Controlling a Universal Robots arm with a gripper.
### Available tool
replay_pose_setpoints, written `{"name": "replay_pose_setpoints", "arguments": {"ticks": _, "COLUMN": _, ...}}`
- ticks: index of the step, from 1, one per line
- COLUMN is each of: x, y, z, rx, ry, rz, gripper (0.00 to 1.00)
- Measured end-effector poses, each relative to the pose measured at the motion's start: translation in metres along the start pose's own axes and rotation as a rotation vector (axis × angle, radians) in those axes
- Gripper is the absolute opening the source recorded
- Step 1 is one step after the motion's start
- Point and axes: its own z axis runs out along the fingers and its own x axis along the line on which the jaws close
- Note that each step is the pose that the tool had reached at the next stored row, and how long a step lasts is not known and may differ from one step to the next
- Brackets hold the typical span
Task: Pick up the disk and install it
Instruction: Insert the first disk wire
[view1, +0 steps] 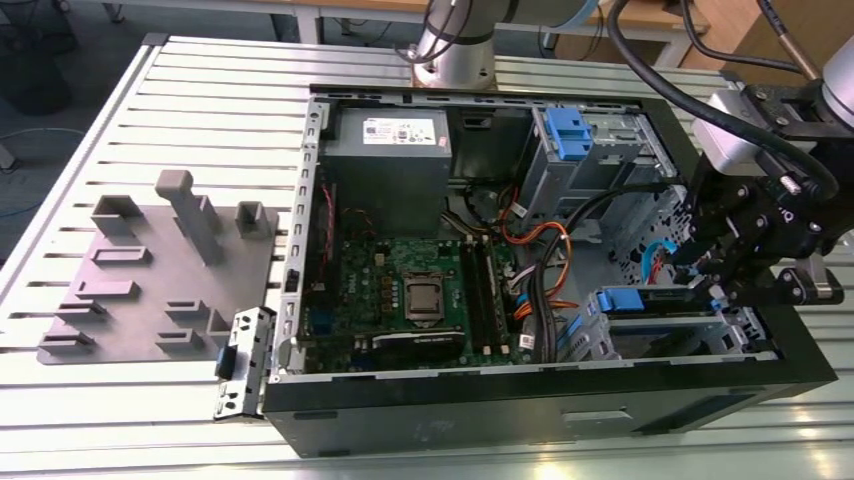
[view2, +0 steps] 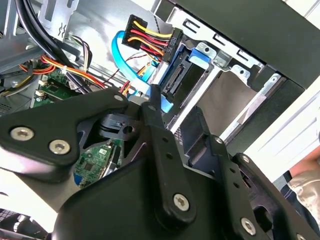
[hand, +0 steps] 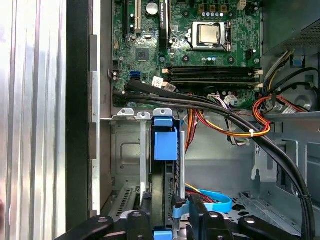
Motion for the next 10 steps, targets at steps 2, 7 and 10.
{"name": "replay_pose_setpoints", "arguments": {"ticks": 2, "x": 0.0000, "y": 0.0000, "z": 0.0000, "rx": 0.0000, "ry": 0.0000, "rz": 0.000, "gripper": 0.36}}
{"name": "replay_pose_setpoints", "arguments": {"ticks": 7, "x": 0.0000, "y": 0.0000, "z": 0.0001, "rx": 0.0000, "ry": -0.0001, "rz": 0.000, "gripper": 0.18}}
{"name": "replay_pose_setpoints", "arguments": {"ticks": 10, "x": 0.0000, "y": 0.0000, "z": 0.0001, "rx": 0.0000, "ry": -0.0001, "rz": 0.000, "gripper": 0.16}}
